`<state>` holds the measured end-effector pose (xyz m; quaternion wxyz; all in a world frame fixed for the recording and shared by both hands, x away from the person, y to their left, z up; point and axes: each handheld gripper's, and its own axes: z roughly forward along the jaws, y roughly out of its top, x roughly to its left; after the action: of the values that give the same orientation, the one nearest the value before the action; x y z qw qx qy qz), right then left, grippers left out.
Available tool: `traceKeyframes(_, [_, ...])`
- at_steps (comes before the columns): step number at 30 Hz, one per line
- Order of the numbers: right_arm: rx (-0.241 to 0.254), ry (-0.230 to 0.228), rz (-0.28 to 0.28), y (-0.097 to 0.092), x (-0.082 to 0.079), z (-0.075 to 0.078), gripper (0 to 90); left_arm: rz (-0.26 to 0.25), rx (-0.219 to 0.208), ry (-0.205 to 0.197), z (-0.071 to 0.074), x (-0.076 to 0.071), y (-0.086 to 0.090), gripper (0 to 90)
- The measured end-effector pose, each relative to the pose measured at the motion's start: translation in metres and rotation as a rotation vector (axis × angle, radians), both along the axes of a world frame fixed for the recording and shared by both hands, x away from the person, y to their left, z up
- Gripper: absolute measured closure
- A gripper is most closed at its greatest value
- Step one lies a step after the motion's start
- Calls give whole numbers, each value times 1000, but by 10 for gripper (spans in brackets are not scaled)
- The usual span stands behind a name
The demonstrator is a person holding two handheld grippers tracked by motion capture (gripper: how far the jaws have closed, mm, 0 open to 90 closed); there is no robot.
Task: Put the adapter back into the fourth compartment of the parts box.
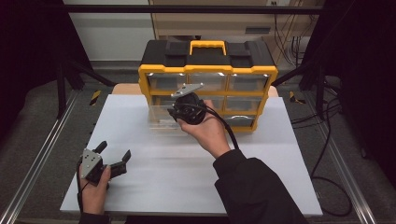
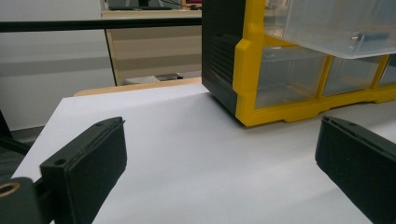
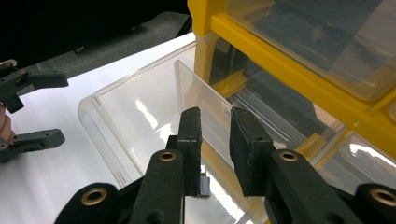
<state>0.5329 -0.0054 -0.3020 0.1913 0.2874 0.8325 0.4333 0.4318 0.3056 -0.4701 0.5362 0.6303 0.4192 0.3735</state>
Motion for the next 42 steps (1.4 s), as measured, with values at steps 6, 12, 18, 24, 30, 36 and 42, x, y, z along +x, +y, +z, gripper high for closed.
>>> traceKeyframes(6, [1, -8, 0, -1, -1, 1, 738, 0, 1, 0, 0, 0, 0, 17])
traceKeyframes(12, [9, -14, -4, -1, -1, 2, 734, -1, -1, 2, 0, 0, 0, 17])
traceKeyframes(18, [21, -22, -9, -1, -2, 2, 729, -1, -1, 2, 0, 0, 0, 17])
traceKeyframes(24, [43, -35, -18, -1, -3, 4, 707, 0, -2, 2, 0, 0, 0, 17])
traceKeyframes(30, [63, -46, -27, -2, -3, 5, 653, 1, 0, 1, 0, 0, 0, 17])
traceKeyframes(36, [78, -56, -32, -2, -3, 6, 589, -1, -1, 3, 0, 0, 0, 17])
traceKeyframes(42, [106, -66, -35, -3, -3, 8, 544, -1, -2, 3, 0, 0, 0, 17])
